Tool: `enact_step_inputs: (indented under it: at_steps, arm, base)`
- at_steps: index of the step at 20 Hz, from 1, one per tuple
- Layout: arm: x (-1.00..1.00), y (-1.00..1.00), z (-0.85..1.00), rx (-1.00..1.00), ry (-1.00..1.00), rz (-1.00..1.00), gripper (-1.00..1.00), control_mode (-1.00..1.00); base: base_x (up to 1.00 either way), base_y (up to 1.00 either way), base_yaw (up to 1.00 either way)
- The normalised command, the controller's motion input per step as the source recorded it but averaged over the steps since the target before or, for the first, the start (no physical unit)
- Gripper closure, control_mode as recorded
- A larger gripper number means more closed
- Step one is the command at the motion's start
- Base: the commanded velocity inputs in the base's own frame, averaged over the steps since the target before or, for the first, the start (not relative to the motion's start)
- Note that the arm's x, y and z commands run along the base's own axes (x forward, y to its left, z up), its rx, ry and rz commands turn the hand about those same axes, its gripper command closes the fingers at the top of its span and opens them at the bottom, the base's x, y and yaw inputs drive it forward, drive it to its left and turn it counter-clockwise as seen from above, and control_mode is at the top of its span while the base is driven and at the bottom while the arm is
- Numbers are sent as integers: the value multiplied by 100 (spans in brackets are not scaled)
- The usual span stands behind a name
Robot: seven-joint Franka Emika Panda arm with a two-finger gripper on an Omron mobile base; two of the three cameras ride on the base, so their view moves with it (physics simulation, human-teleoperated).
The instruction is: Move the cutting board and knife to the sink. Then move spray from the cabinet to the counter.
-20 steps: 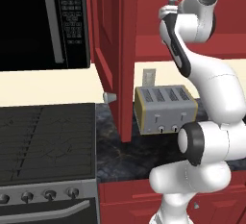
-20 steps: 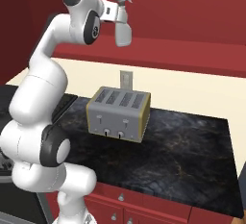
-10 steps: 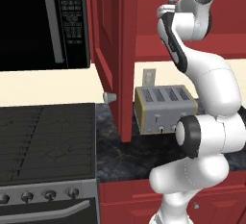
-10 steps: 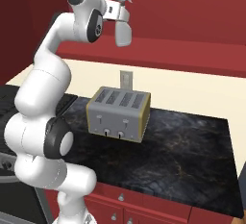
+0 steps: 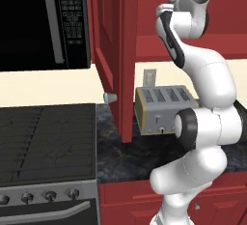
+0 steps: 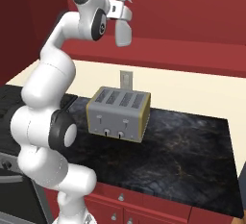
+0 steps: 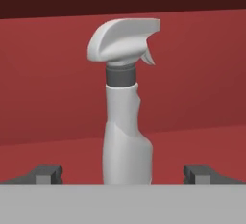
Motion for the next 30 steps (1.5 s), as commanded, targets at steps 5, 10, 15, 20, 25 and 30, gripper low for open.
enact_step_inputs:
  at_steps: [5,10,15,20,25,30]
  arm:
    - [27,-4,0,0,0,0,-100,-100]
    - [28,-1,0,0,0,0,-100,-100]
    - [25,-3,-1,0,0,0,-100,-100]
    - [21,-5,0,0,0,0,-100,-100]
    - [19,-6,0,0,0,0,-100,-100]
    - [16,-7,0,0,0,0,-100,-100]
  base:
    - [0,0,0]
    - [0,0,0]
    - [0,0,0]
    - [0,0,0]
    - [0,0,0]
    - [0,0,0]
